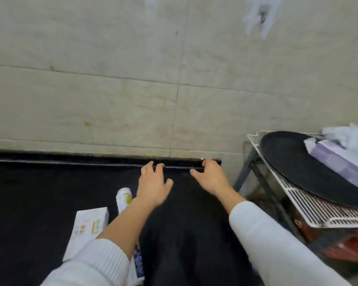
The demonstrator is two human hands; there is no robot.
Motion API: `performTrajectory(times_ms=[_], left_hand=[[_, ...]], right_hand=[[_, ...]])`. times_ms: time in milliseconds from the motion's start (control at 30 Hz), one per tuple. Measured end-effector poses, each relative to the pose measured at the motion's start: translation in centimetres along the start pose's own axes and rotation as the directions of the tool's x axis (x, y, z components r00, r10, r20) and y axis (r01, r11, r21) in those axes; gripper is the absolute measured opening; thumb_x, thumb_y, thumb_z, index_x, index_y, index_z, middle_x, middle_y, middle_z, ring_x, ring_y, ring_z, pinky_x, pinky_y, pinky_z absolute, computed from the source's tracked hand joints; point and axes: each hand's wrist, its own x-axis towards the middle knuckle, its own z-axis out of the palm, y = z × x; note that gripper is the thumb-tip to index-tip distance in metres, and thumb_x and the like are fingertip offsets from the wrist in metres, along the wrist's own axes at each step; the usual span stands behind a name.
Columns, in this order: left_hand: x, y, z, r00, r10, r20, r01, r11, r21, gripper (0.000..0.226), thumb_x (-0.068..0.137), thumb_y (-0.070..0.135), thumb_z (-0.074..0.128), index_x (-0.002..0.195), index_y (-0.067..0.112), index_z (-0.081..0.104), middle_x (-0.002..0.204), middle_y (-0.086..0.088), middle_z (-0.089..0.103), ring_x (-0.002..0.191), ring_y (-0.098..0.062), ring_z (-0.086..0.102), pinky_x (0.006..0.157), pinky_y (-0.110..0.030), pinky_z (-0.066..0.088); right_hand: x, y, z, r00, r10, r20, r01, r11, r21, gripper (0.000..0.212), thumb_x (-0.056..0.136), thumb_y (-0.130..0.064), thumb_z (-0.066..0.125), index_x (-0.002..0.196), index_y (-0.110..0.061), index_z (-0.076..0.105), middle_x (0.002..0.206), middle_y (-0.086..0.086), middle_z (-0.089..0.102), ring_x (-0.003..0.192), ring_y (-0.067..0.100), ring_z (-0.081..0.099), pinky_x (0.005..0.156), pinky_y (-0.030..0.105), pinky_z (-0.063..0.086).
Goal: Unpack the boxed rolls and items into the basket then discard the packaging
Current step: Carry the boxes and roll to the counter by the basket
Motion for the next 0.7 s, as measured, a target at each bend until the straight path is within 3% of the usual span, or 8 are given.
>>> performTrajectory(times_ms=[333,500,700], left_hand=[[1.5,24.9,8.4,0.917,0.398,-0.036,-0.396,0.917,0.049,0.053,0.091,0.038,0.047,0.139,0.019,0.035,0.149,-0.015,0.031,0.137,-0.030,0.026,0.110,-0.043,0.032],[0.0,34.0,13.8,0.951,0.309,-0.008,-0.309,0.948,-0.081,0.056,0.093,0.041,0.044,0.143,0.019,0.032,0.152,-0.013,0.027,0.142,-0.028,0.019,0.116,-0.043,0.024],[-1.1,36.9,17.3,0.984,0.163,0.070,-0.167,0.985,0.052,0.055,0.093,0.047,0.039,0.142,0.023,0.032,0.155,-0.014,0.022,0.145,-0.030,0.012,0.118,-0.045,0.012]], right_hand=[[3.1,16.1,-20.1,0.947,-0.165,-0.278,0.090,0.960,-0.264,0.048,0.086,-0.040,0.058,0.117,-0.004,0.052,0.122,0.016,0.055,0.114,0.035,0.051,0.088,0.043,0.045],[4.6,25.9,-27.0,0.936,-0.140,-0.324,0.028,0.944,-0.328,0.050,0.085,-0.042,0.058,0.119,-0.005,0.054,0.126,0.017,0.057,0.117,0.034,0.050,0.093,0.042,0.043],[6.2,33.0,-30.1,0.987,0.049,-0.153,-0.098,0.938,-0.332,0.082,0.081,-0.057,0.057,0.144,-0.011,0.031,0.145,0.014,0.041,0.130,0.034,0.039,0.103,0.046,0.039]])
